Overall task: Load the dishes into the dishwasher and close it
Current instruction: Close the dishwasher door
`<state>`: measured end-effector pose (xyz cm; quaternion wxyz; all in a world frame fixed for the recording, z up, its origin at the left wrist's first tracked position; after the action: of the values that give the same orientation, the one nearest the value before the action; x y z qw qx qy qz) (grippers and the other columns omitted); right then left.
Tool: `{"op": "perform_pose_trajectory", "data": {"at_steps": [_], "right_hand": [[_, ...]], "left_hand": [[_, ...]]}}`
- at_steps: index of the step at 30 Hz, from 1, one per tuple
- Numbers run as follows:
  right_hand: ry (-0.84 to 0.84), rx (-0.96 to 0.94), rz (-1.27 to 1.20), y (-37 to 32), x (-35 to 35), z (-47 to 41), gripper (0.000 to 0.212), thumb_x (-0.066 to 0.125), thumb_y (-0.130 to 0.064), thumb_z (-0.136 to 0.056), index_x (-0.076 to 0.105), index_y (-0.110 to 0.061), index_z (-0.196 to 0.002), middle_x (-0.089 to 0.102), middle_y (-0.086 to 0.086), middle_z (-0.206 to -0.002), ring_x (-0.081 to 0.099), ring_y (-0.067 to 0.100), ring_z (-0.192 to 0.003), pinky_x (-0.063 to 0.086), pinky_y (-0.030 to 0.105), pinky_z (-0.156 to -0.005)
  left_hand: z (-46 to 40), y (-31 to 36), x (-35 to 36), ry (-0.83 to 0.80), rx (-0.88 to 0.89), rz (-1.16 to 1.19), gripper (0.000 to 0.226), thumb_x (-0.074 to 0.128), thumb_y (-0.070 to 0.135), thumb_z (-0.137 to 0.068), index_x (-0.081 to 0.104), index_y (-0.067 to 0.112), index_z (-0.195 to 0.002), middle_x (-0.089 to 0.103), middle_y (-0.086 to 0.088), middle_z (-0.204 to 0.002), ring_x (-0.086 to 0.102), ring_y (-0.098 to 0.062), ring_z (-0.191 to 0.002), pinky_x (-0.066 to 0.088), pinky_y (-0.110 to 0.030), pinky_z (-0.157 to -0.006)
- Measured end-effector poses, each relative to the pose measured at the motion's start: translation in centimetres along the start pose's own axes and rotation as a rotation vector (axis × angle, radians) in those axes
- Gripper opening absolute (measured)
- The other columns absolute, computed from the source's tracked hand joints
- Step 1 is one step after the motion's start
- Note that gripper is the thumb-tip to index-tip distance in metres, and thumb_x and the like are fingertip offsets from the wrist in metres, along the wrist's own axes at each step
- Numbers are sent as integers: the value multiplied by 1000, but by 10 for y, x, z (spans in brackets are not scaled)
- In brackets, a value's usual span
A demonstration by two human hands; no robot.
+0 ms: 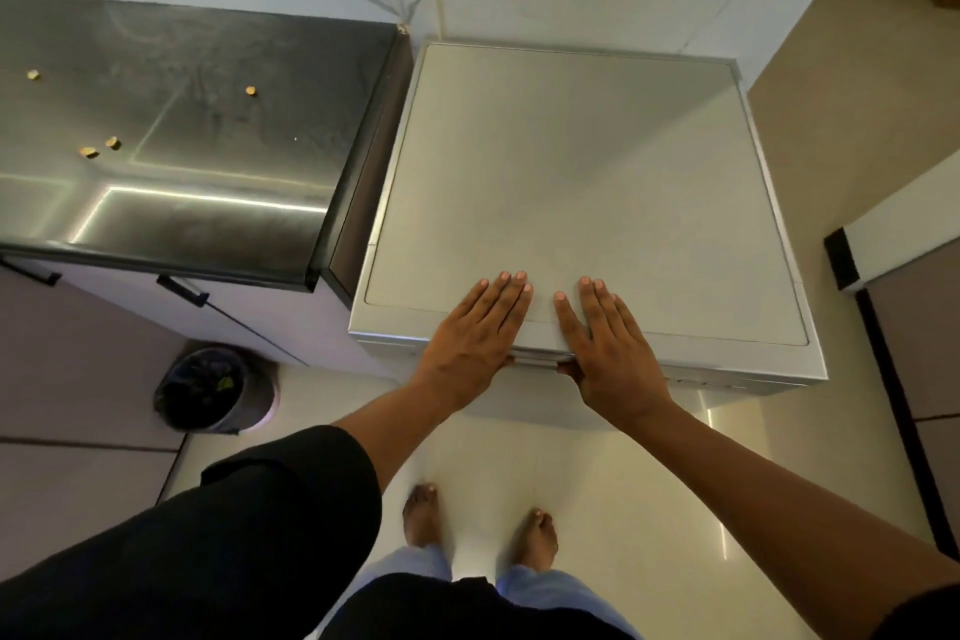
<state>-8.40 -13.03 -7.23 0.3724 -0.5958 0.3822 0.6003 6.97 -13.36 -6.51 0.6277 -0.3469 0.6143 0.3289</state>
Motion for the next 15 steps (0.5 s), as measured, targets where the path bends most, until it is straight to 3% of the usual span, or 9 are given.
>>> {"op": "perform_pose_trajectory", "data": {"at_steps": [6, 15], "right_hand": [[12, -7, 10, -1, -4, 2, 104, 74, -37, -91, 7, -11, -166, 7, 27, -170, 6, 41, -159, 18, 52, -129], [68, -42, 59, -6, -5, 0, 104, 71, -42, -88, 10, -8, -165, 2, 28, -170, 4, 43, -158, 17, 55, -128]], "left_hand": [[1, 3, 2, -45, -86, -8, 100, 59, 45, -100, -8, 6, -163, -10, -14, -172, -8, -31, -159, 7, -47, -129], [33, -12, 1, 27, -339, 9, 103, 63, 40, -93, -5, 6, -163, -10, -15, -172, -11, -33, -159, 2, -52, -128]]}}
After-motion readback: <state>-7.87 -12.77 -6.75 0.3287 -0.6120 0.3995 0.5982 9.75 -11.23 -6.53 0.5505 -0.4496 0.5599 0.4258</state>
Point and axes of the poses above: each hand's wrist, its own z-axis away from the middle knuckle, its own x-axis out of the palm, y = z × x, the point moved 9 cm from there along -z, towards the middle knuckle
